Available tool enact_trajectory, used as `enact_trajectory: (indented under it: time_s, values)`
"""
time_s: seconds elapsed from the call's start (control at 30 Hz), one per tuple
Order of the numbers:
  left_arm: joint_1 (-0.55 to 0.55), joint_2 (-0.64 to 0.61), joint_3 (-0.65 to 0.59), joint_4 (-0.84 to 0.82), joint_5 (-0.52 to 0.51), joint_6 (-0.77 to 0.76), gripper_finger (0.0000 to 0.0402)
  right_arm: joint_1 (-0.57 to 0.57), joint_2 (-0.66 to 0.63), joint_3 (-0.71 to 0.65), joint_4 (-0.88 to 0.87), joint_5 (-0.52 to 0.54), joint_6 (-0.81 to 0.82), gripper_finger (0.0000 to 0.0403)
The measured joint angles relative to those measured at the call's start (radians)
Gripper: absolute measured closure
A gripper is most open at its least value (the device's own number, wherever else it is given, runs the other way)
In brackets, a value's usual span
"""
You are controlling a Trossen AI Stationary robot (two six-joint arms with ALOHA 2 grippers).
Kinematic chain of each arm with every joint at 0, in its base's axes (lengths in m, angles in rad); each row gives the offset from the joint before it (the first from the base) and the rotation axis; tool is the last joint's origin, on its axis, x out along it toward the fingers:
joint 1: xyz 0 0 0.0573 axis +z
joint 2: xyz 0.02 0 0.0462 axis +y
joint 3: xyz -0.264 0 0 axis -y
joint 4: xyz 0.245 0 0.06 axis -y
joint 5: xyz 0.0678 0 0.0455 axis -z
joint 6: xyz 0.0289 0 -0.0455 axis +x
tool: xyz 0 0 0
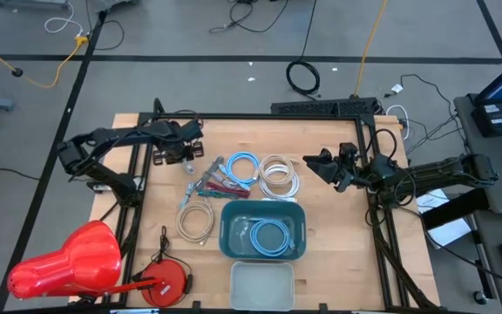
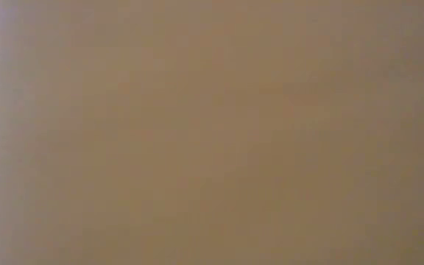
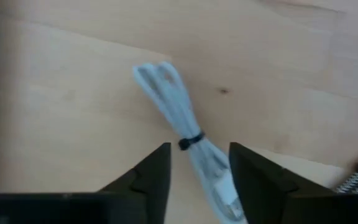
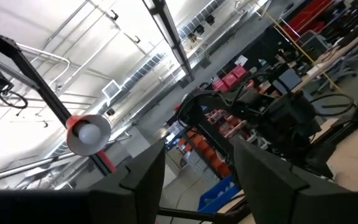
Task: Pick & Place USB Port
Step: Put the top white USB cable into the gray bin
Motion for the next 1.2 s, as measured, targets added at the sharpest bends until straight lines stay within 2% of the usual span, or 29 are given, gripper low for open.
enact_trajectory:
  time_s: [0.13,0.27,0.37,0.53,0.57,0.67,0.83,1.03,1.2]
  values:
    - [0.009,0.009,-0.028,0.035,0.018,0.014,0.0184,0.000,0.000,0.000,-0.001,-0.020,0.000,0.0218]
    - [0.008,0.009,-0.088,0.136,0.034,-0.009,0.0176,0.000,0.000,0.000,-0.002,-0.025,0.000,0.0219]
    - [0.008,0.005,-0.127,0.199,0.048,-0.026,0.0215,0.000,0.000,0.000,-0.003,-0.025,0.000,0.0220]
    - [0.008,0.002,-0.152,0.216,0.048,0.009,0.0364,0.000,0.000,0.000,-0.024,-0.022,0.007,0.0218]
    - [0.007,0.000,-0.150,0.216,0.050,0.027,0.0375,0.000,0.000,0.000,-0.028,-0.021,0.013,0.0219]
    - [0.001,-0.010,-0.129,0.234,0.084,0.087,0.0373,0.000,0.000,0.000,-0.045,-0.019,0.031,0.0223]
    - [-0.080,-0.097,-0.050,0.318,0.229,0.247,0.0373,0.000,0.004,0.000,-0.097,0.048,0.112,0.0230]
    - [-0.272,-0.234,0.081,0.506,0.236,0.397,0.0374,-0.002,0.081,0.001,-0.115,0.085,0.321,0.0230]
    - [-0.378,-0.245,0.153,0.696,0.222,0.398,0.0374,0.001,0.211,0.021,-0.022,0.155,0.334,0.0232]
